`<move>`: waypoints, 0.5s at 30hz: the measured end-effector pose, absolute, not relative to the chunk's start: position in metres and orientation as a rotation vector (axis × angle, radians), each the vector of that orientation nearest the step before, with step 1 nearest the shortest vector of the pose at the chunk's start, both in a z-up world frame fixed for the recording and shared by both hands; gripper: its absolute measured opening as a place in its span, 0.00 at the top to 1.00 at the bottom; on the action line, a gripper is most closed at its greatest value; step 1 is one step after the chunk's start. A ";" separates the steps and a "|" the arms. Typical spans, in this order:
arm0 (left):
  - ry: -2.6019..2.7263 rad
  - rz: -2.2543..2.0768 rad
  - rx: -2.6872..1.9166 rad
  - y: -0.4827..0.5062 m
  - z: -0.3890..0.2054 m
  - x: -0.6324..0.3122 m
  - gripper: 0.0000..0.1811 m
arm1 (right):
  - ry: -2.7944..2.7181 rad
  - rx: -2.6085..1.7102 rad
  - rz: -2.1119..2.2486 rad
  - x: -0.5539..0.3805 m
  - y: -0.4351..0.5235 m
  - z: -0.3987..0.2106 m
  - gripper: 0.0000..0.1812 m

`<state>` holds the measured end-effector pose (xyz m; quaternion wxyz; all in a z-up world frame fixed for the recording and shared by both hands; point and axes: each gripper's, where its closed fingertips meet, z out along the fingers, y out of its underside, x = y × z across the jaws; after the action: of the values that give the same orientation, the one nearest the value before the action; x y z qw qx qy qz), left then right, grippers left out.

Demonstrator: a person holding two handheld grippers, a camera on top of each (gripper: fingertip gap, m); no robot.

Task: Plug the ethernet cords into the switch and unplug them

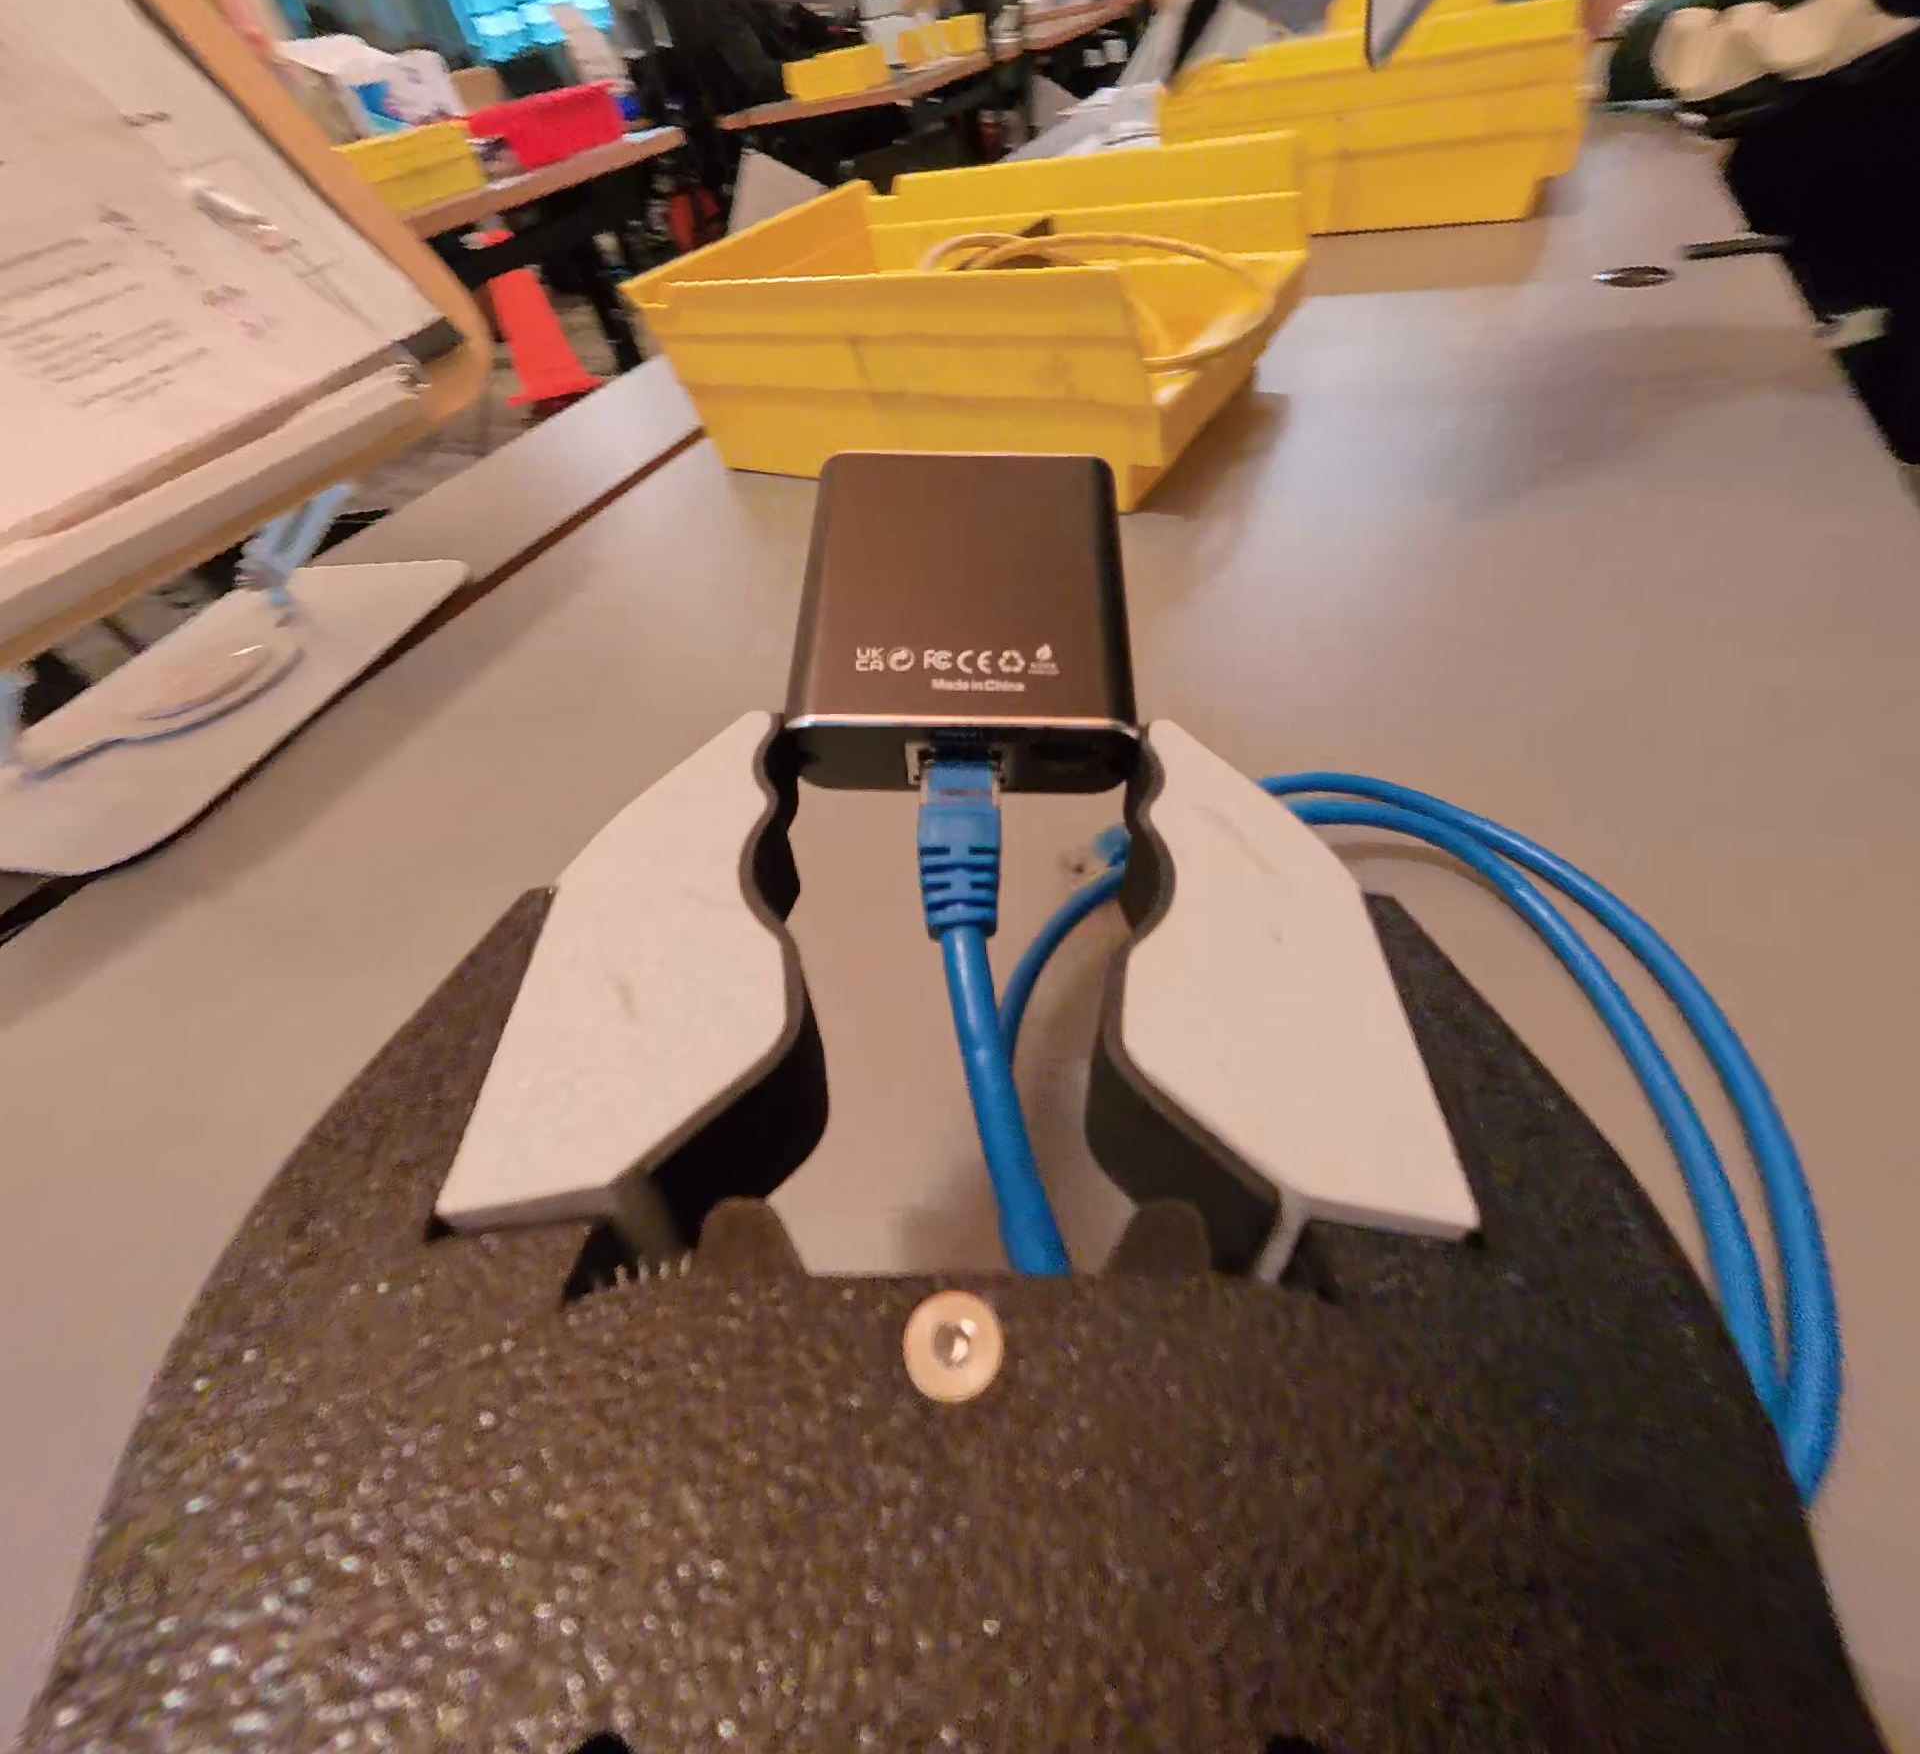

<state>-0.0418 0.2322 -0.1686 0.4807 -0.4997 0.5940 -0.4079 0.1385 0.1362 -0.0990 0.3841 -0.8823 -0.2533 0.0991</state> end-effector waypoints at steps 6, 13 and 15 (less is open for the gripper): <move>1.746 -1.150 -1.041 0.188 -0.174 -0.054 0.67 | -1.207 -2.012 0.194 -0.012 0.151 -0.141 0.46; 1.886 -1.109 -0.939 0.170 -0.182 -0.062 0.67 | -1.282 -2.032 0.283 -0.058 0.168 -0.188 0.56; 1.905 -1.094 -0.947 0.171 -0.185 -0.063 0.67 | -1.320 -2.038 0.206 -0.056 0.170 -0.194 0.62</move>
<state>-0.0629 0.1714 -0.1852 0.3661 -0.3684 0.7409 -0.4257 -0.0563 0.1701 -0.1942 0.3453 -0.7850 -0.5083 0.0792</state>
